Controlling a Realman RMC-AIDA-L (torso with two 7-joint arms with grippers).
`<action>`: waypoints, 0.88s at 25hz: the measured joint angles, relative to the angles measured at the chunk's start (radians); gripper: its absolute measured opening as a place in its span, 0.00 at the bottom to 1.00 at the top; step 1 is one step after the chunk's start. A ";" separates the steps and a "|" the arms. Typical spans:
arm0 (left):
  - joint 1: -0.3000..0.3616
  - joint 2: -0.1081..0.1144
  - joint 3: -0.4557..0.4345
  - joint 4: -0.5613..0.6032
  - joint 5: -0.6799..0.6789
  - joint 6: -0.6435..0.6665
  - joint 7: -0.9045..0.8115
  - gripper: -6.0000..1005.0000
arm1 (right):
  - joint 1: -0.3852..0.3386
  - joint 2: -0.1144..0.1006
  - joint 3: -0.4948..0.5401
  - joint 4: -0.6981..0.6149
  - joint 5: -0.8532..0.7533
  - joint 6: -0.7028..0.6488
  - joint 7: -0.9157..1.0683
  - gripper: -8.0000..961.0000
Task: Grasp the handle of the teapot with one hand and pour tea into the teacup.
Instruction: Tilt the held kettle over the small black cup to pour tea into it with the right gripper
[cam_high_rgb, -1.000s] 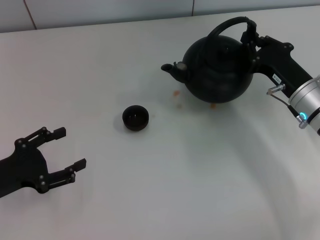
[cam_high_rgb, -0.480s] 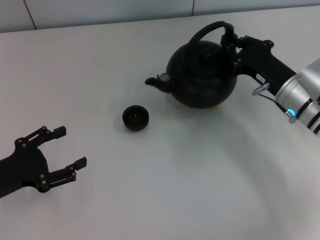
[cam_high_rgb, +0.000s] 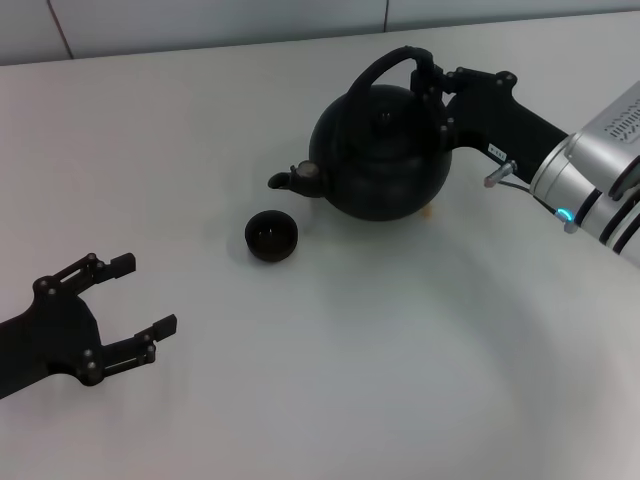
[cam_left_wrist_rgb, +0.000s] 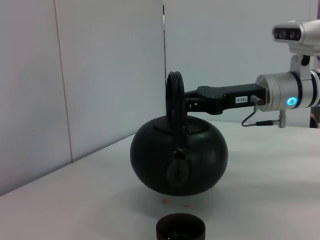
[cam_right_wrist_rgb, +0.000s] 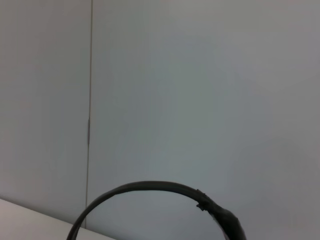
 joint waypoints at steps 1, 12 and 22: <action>0.000 0.000 0.000 0.000 0.000 0.000 0.000 0.85 | 0.000 0.000 -0.005 -0.005 0.000 0.001 0.000 0.10; 0.000 0.000 0.000 -0.001 0.000 -0.002 0.001 0.85 | -0.003 0.003 -0.059 -0.066 0.000 -0.010 -0.011 0.10; 0.001 0.000 0.000 -0.001 -0.007 -0.002 0.001 0.85 | -0.008 0.005 -0.100 -0.119 0.000 -0.012 -0.017 0.10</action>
